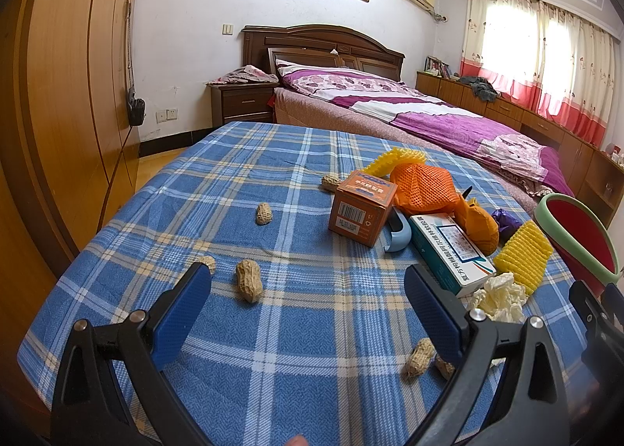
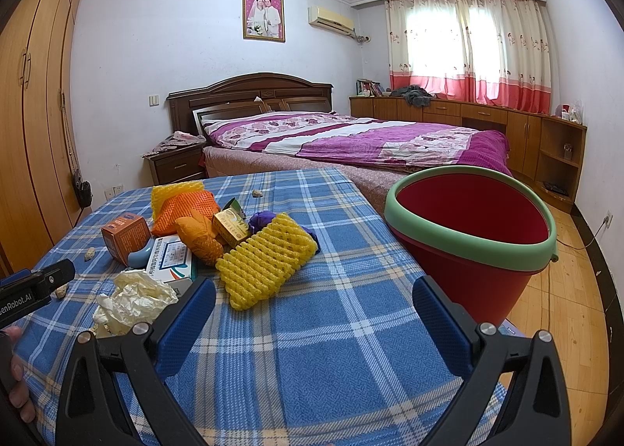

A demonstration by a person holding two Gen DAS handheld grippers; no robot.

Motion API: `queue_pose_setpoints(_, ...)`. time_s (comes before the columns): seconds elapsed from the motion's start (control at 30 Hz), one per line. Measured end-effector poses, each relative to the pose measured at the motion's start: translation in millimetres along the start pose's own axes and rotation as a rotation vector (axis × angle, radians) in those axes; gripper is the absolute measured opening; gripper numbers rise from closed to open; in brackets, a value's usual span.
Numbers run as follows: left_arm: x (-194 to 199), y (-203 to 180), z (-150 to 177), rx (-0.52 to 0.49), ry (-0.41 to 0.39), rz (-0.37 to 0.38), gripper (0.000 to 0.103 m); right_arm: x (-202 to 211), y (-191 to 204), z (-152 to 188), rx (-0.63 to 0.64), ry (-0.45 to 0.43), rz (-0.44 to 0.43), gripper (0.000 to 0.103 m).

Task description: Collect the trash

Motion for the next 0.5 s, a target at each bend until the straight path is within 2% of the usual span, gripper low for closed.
queue_pose_setpoints(0.33, -1.1, 0.5, 2.2, 0.008, 0.001, 0.007, 0.099, 0.2, 0.8, 0.1, 0.007, 0.014, 0.003, 0.103)
queue_pose_setpoints(0.5, 4.2, 0.1, 5.0, 0.020, 0.016, 0.050, 0.098, -0.3, -6.2, -3.2, -0.009, 0.040, -0.001, 0.103)
Point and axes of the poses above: each gripper's, at about its wrist camera, not at the fingertips, and x roughly against the way its jaws point, y to its left, z to its underside, the point moved 3 cm from there along -x, roughly the way its jaws point, and after that the axes turned 2 degrees about -x, right-handed, at the moved point
